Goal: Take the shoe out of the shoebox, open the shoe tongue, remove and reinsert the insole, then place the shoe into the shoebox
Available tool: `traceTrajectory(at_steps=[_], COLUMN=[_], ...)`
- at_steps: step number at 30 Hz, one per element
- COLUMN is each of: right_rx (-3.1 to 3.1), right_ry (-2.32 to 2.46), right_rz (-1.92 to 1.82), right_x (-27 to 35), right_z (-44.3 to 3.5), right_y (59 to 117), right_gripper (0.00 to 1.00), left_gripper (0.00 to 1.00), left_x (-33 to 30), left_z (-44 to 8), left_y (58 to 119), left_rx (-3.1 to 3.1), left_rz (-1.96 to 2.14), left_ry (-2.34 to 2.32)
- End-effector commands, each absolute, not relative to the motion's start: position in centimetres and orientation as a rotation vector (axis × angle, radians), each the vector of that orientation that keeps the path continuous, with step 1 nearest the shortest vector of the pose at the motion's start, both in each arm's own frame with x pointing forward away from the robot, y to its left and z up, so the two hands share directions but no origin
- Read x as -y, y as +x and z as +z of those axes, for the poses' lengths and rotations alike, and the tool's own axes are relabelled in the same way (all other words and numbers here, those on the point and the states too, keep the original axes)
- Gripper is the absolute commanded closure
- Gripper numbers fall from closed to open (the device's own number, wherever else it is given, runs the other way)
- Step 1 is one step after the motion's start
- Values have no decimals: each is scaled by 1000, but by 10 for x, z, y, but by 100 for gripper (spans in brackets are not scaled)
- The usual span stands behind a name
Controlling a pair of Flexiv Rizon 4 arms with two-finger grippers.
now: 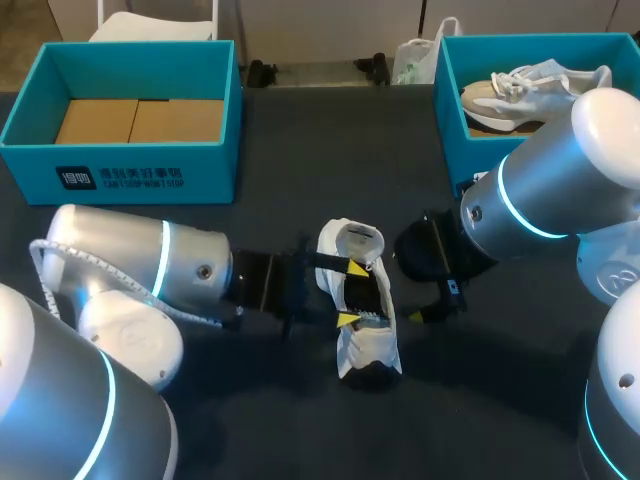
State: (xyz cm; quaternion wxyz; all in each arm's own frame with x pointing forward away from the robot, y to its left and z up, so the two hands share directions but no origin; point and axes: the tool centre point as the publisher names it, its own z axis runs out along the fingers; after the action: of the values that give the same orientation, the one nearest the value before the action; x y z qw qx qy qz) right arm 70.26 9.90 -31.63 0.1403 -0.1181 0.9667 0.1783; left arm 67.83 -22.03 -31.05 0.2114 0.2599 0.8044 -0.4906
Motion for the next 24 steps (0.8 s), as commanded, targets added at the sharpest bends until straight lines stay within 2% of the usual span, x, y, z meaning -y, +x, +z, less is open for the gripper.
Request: traceTrajectory(at_steps=[1, 3, 6, 7, 8, 14, 17, 24], right_rx=[-2791, -2791, -2791, -2791, -2791, -2791, -2791, -2791], right_ry=[-341, -341, -341, -341, -341, -341, -341, -341], right_rz=[514, 514, 514, 514, 514, 514, 514, 514], right_x=[-99, -99, -99, -99, -99, -99, -99, -99], right_z=[-316, -316, -316, -316, -316, -316, -316, -316], right_y=[701, 701, 701, 701, 701, 701, 701, 701], right_gripper=[0, 0, 0, 0, 0, 0, 0, 0], left_gripper=[34, 29, 26, 23, 14, 7, 0, 0], left_x=[200, 197, 194, 193, 191, 185, 180, 169], left_z=[-293, -288, -275, -270, -265, -249, -243, -232], left_y=[678, 679, 681, 681, 682, 685, 684, 675], left_rx=[-2255, -2266, -2282, -2287, -2297, -2364, -2415, -2498], left_rz=[-1355, -1350, -1351, -1337, -1332, -1293, -1258, -1137], left_ry=[756, 768, 806, 845, 881, 1037, 1161, 1515])
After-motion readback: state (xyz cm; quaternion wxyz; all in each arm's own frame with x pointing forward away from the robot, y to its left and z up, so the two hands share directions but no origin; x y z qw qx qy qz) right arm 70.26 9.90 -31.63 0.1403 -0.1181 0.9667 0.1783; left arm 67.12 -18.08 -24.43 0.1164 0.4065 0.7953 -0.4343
